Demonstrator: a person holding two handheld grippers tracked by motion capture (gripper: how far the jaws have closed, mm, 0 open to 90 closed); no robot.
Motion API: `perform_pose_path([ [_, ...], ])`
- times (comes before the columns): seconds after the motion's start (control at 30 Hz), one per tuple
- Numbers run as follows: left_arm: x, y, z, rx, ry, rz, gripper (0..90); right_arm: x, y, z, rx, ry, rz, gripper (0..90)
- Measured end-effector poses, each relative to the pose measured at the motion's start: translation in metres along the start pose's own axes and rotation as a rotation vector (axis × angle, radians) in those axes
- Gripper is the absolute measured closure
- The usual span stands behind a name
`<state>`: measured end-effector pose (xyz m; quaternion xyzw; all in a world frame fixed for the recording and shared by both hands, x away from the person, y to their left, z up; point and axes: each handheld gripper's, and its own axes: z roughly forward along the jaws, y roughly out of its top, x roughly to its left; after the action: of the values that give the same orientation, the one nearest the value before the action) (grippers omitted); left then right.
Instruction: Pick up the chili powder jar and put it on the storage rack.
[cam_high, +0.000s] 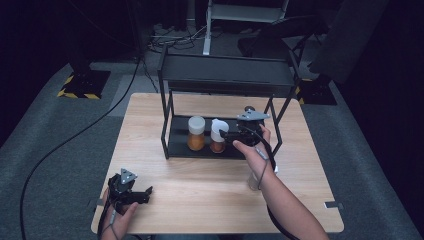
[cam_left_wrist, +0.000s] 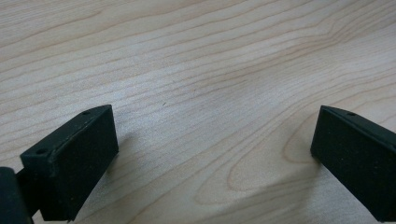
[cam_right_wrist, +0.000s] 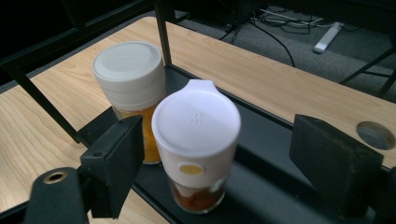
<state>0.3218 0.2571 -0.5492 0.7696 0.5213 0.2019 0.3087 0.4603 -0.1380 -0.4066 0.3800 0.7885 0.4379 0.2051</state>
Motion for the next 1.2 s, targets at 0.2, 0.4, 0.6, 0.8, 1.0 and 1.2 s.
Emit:
perform_pose_path([
  [0.2,0.0,0.0,0.0,0.001,0.0,0.001,0.3,-0.007,-0.003,-0.018,-0.006,-0.014,-0.004,18.1],
  [0.4,0.0,0.0,0.0,0.001,0.0,-0.001,0.3,-0.014,-0.007,-0.033,-0.01,-0.025,-0.014,17.7],
  [0.6,0.0,0.0,0.0,0.001,0.0,-0.001,0.3,-0.017,-0.011,-0.044,-0.018,-0.028,-0.019,17.7],
  [0.8,0.0,0.0,0.0,0.001,0.0,0.0,0.3,-0.018,-0.014,-0.053,-0.014,-0.029,-0.027,17.4],
  [1.0,0.0,0.0,0.0,0.001,0.0,-0.001,0.3,-0.017,-0.018,-0.061,-0.017,-0.023,-0.027,17.1],
  [1.2,0.0,0.0,0.0,0.001,0.001,-0.001,0.3,-0.018,-0.022,-0.069,-0.016,-0.026,-0.025,17.0],
])
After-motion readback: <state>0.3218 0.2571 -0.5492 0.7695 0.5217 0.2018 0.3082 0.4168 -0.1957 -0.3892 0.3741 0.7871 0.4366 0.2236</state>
